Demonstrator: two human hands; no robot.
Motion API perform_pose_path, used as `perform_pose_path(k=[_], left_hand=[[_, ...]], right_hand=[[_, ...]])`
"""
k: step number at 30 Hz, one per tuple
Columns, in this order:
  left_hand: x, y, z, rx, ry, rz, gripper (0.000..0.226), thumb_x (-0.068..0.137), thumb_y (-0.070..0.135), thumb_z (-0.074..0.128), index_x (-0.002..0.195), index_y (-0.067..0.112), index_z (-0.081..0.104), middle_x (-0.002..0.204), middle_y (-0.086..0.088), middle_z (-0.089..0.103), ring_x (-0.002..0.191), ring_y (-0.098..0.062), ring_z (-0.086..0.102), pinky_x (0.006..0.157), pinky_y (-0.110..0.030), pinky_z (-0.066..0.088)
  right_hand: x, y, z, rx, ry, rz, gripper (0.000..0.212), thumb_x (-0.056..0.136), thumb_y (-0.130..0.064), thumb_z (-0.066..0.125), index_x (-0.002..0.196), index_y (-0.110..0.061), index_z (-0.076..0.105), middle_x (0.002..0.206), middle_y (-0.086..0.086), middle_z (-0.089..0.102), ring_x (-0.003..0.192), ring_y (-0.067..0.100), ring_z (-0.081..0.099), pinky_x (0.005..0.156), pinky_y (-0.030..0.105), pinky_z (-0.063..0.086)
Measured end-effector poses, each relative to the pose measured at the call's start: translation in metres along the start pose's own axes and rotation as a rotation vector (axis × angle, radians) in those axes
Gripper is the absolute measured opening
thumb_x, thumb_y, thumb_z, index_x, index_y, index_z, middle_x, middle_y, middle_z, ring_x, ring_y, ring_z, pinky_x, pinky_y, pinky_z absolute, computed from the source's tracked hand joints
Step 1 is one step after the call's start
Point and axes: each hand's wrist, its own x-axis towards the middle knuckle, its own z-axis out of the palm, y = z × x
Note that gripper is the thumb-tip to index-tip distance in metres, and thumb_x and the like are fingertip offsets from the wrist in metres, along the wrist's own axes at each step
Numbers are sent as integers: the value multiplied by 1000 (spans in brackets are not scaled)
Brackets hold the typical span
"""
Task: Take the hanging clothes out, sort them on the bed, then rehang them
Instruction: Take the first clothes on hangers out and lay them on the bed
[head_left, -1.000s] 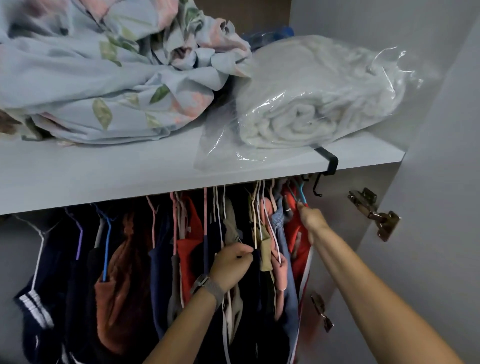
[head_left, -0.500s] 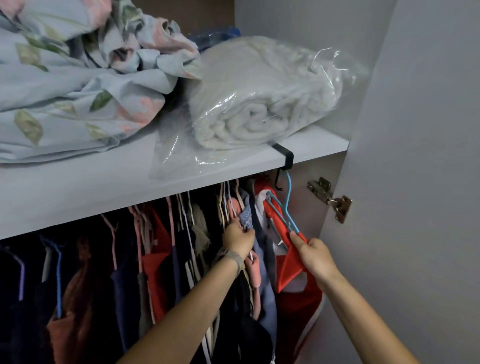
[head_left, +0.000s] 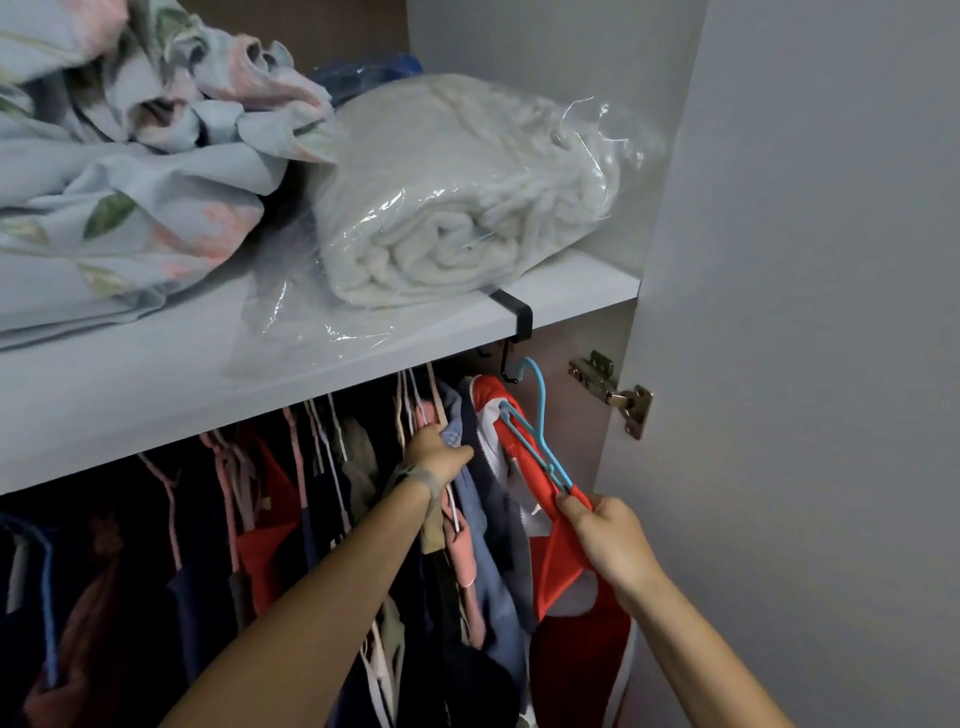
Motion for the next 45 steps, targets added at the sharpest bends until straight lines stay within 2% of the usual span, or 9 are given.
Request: perform_pose_path(k=[7, 15, 18, 20, 24, 30, 35, 39, 45], left_hand=[[-7, -2, 1, -287, 51, 104, 11, 58, 20, 55, 62, 15, 47, 59, -1, 47, 58, -15, 43, 57, -25, 35], [-37, 26, 1, -332, -54, 253, 27, 77, -7, 58, 63, 12, 45, 57, 3, 40, 46, 0, 36, 47, -15, 31], [-58, 22, -1, -453, -64, 193, 12, 71, 12, 61, 71, 9, 50, 65, -4, 41, 59, -8, 41, 58, -22, 34], [-73, 17, -3, -515, -70, 165, 26, 65, 24, 62, 73, 1, 52, 68, -5, 43, 65, -13, 43, 61, -24, 36], [-97, 12, -2, -612, -121, 121, 24, 76, 21, 70, 72, 0, 60, 67, -3, 56, 69, -12, 55, 68, -28, 44], [-125, -13, 6, -732, -147, 29, 64, 52, 39, 75, 85, -13, 56, 81, -15, 55, 79, -26, 53, 78, -41, 43], [-152, -25, 7, -674, -309, 57, 41, 55, 38, 74, 61, 3, 54, 68, -12, 47, 71, -23, 45, 71, -37, 36], [-171, -35, -2, -604, -478, 143, 48, 61, 43, 72, 62, 0, 50, 67, -11, 44, 68, -20, 41, 65, -35, 31], [-222, -34, 13, -473, -688, 259, 34, 70, 43, 67, 56, 16, 53, 54, -1, 41, 52, -9, 40, 43, -19, 33]], right_hand=[[8, 1, -4, 7, -7, 13, 35, 90, -25, 56, 58, -12, 53, 47, 0, 45, 40, 10, 40, 43, 23, 31], [12, 11, -7, 34, -14, 47, 33, 89, -25, 56, 58, -13, 53, 50, 0, 43, 43, 12, 38, 45, 25, 28], [11, 16, -10, 101, -31, 66, 33, 89, -25, 56, 65, -3, 63, 54, 4, 50, 49, 15, 45, 51, 27, 33], [9, 20, -12, 115, -42, 69, 31, 89, -25, 56, 66, -5, 64, 54, 4, 50, 49, 15, 45, 52, 28, 33], [3, 29, -17, 114, -58, 63, 31, 89, -29, 59, 62, -15, 59, 52, 3, 47, 47, 14, 42, 50, 26, 31], [-12, 49, -22, 71, -21, 52, 46, 86, -42, 64, 52, -19, 43, 48, 0, 38, 45, 11, 35, 48, 26, 27], [-48, 52, -31, -93, 90, 27, 51, 88, -43, 61, 49, -13, 48, 43, -2, 38, 39, 7, 32, 41, 20, 27], [-87, 57, -26, -149, 183, 47, 57, 89, -47, 59, 61, 3, 57, 47, 2, 41, 45, 11, 37, 46, 25, 31], [-169, 78, -55, -150, 320, 122, 53, 88, -48, 59, 61, -2, 59, 46, -2, 43, 40, 7, 35, 42, 18, 30]])
